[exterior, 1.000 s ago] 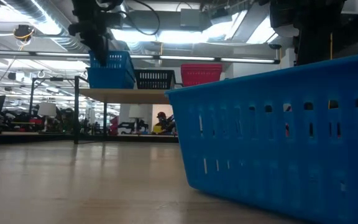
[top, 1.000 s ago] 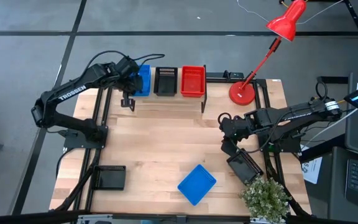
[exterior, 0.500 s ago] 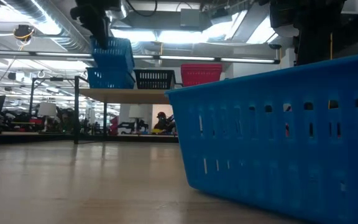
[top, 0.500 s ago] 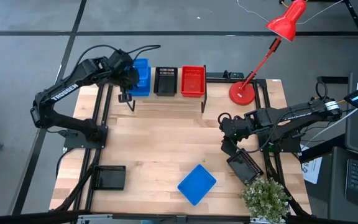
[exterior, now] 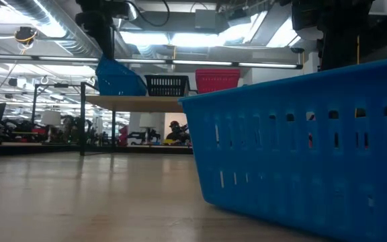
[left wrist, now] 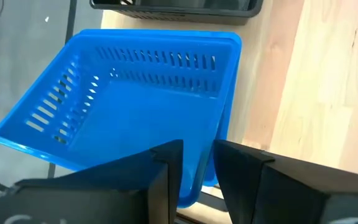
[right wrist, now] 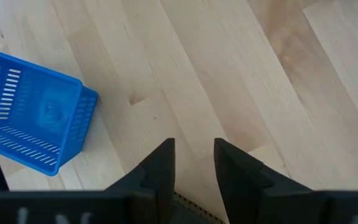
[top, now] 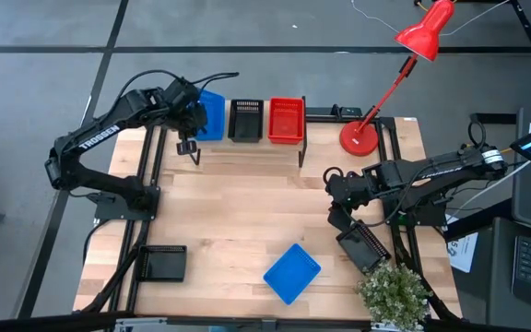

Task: Stack baskets on shelf by color
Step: Stack the top blue bin on top of the blue bin on the shelf

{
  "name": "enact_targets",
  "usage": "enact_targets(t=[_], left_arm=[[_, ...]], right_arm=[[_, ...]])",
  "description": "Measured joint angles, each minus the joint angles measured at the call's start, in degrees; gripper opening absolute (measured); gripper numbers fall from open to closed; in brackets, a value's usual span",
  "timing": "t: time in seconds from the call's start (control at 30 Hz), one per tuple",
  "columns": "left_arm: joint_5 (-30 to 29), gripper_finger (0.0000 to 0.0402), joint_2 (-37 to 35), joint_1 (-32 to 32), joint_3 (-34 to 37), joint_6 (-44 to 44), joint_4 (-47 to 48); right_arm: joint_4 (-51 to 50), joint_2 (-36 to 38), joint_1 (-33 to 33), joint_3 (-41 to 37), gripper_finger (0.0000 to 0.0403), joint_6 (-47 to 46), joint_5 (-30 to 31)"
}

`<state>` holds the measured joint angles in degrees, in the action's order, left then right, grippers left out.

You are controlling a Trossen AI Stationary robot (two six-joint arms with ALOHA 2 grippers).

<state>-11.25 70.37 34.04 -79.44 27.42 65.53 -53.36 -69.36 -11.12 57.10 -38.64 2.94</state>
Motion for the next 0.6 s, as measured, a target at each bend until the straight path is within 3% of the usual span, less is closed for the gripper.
enact_targets(t=[0.23, 0.6], left_arm=[[3.4, 0.0083, 0.0, 0.0, 0.0, -0.5, -1.8], [-1.4, 0.0083, 1.7, -0.7, 0.0, 0.0, 1.2]], right_arm=[[0.0, 0.0, 0.0, 0.0, 0.0110, 0.0, 0.0], [0.0, 0.0, 0.0, 0.0, 0.0110, 0.1, 0.0]])
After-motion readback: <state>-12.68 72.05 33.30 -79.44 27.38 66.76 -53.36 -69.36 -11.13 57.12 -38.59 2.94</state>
